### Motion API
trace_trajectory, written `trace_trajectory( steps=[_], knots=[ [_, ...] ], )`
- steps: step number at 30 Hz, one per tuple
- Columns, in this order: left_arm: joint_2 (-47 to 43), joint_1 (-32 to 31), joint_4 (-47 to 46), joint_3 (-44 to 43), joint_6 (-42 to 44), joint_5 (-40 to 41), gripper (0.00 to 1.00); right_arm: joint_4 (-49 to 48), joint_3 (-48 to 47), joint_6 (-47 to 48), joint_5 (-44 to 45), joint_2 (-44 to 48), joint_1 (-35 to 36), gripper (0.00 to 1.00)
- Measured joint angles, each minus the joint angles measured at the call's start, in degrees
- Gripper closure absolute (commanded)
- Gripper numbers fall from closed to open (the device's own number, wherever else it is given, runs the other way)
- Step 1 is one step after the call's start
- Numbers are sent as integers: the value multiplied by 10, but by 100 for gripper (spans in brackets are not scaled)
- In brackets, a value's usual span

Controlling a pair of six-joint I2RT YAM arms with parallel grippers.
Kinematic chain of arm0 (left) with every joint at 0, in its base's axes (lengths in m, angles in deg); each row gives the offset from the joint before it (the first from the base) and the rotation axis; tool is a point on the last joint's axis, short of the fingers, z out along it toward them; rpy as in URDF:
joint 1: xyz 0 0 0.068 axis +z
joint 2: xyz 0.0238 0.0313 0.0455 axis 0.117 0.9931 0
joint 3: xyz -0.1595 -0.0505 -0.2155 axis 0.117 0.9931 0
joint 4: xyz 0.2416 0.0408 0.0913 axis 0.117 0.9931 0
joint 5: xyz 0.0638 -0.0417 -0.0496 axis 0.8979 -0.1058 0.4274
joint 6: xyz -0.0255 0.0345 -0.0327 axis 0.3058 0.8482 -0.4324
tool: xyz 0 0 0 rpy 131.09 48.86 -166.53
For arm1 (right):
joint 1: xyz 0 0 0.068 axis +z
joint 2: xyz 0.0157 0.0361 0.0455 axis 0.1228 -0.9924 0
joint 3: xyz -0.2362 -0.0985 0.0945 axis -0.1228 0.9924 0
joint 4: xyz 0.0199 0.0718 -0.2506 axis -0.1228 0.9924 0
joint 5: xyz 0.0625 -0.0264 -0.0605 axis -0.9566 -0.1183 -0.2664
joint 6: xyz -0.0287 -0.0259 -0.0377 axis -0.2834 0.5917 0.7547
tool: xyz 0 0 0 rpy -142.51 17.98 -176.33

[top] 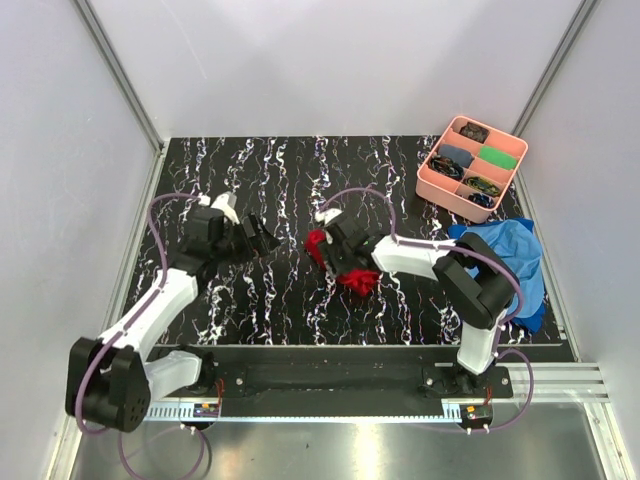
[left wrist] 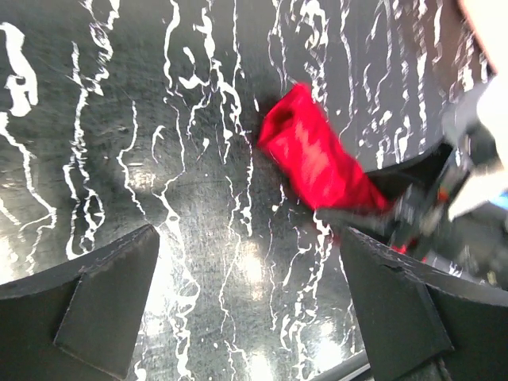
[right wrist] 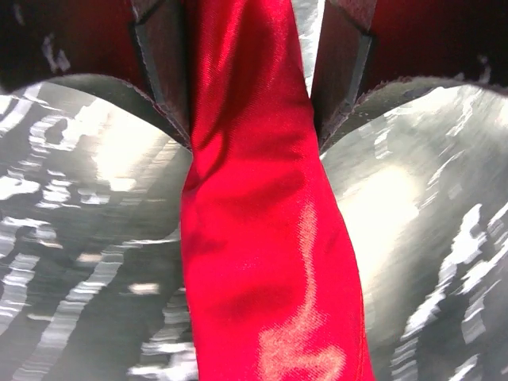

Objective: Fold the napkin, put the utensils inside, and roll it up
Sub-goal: Adjust the napkin at the center of the board.

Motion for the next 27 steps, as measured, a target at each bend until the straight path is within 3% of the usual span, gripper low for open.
trace_trajectory(
  steps=[7, 14, 17, 18, 21, 27],
  knots=[
    [-61, 15, 49, -1, 3, -5, 1, 24, -34, -75, 21, -21, -79, 38],
    [-113, 44, 112, -19, 30, -7, 1, 49, -132, -134, 45, -91, -138, 33],
    [-131, 57, 127, -26, 43, -8, 1, 54, -158, -145, 50, -108, -151, 23],
    [-135, 60, 129, -28, 47, -8, 1, 57, -163, -147, 50, -111, -153, 12],
    [-139, 68, 137, -31, 58, -9, 1, 68, -171, -149, 49, -112, -153, 1],
    [-141, 82, 154, -33, 82, -11, 1, 114, -168, -136, 32, -89, -154, 0]
  ],
)
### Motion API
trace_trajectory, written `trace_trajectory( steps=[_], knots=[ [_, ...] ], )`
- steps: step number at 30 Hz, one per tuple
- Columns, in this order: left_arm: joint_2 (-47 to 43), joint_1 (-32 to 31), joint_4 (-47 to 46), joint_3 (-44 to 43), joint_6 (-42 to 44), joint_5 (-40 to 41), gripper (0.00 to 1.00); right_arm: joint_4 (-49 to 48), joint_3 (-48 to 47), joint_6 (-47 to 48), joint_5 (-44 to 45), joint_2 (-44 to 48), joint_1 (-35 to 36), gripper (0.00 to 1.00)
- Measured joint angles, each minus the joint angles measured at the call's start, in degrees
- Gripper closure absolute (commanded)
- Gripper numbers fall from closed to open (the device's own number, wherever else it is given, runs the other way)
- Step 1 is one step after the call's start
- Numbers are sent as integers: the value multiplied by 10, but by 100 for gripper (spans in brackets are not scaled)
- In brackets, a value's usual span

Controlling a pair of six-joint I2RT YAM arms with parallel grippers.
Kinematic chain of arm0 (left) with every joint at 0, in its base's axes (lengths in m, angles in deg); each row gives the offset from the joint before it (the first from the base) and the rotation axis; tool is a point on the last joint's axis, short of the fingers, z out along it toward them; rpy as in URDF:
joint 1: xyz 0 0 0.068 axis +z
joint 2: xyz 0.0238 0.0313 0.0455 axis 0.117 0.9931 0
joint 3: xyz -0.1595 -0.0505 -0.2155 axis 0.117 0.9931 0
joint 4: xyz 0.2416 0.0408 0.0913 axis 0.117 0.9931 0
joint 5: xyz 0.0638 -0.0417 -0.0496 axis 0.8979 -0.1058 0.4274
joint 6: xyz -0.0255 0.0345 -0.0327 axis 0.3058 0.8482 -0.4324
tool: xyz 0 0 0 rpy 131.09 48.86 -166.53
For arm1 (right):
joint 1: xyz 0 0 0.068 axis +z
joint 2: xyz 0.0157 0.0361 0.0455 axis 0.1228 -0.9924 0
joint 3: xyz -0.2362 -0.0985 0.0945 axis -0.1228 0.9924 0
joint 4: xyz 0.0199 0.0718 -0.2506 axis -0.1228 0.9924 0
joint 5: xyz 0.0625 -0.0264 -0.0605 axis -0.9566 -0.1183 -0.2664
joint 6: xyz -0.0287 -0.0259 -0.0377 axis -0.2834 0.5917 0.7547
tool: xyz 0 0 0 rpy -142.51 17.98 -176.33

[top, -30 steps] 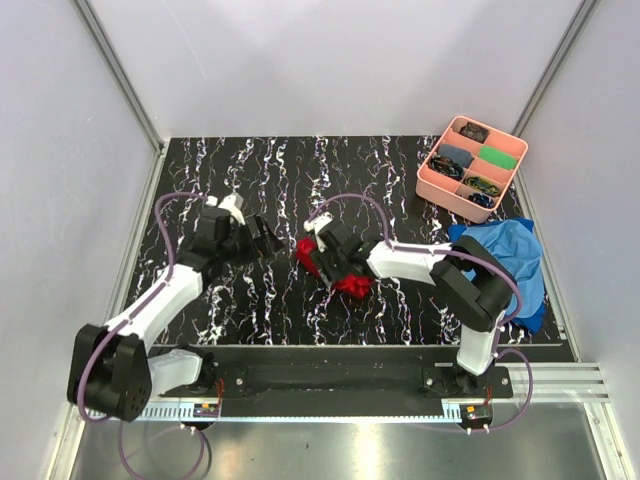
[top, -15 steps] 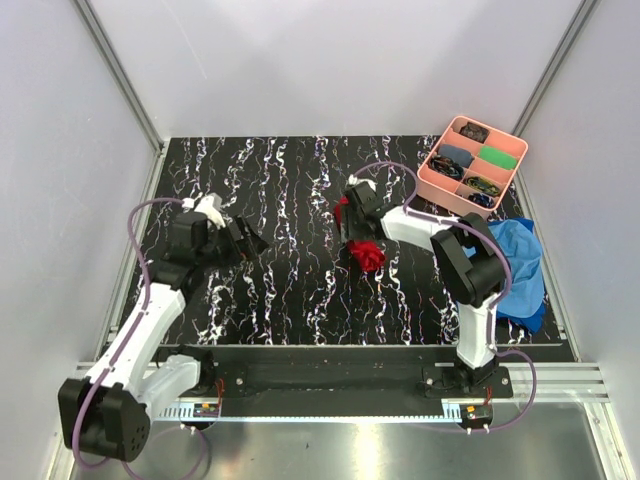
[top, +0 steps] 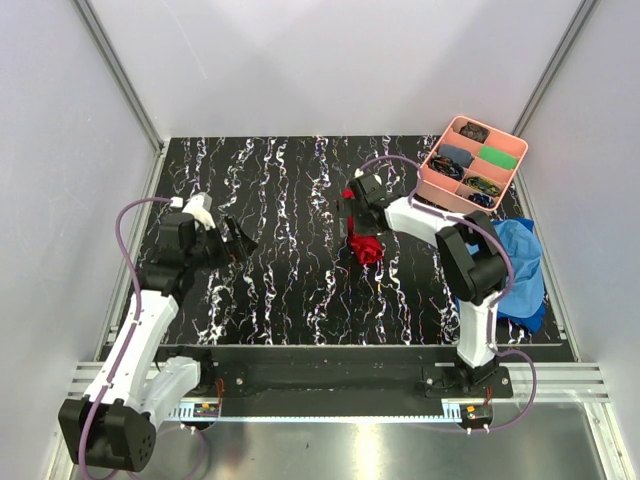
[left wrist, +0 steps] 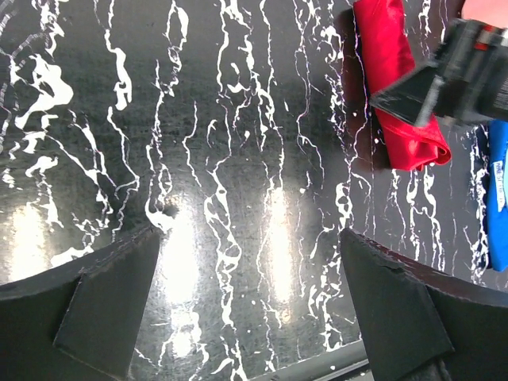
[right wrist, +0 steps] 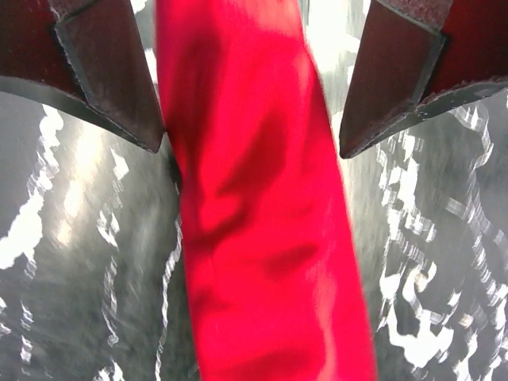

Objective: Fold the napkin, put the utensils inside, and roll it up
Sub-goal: Adjust the napkin at the center of the board, then reset both arms

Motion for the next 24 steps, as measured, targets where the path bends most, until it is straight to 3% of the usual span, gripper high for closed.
trace_trajectory(
  steps=[4, 8, 15, 20, 24],
  knots=[
    [-13, 4, 4, -10, 22, 0, 1, 26, 15, 14, -15, 76, 0, 0],
    [-44, 6, 0, -17, 47, 1, 1, -17, 70, 36, -32, 235, 0, 0],
    [-143, 6, -14, -10, 64, 9, 1, -187, 316, 74, -21, 553, -2, 0],
    [-184, 6, -28, -2, 64, 26, 1, -218, 442, 84, 10, 632, -2, 0],
    [-186, 6, -31, 6, 64, 38, 1, -218, 490, 84, 31, 656, -2, 0]
  ],
)
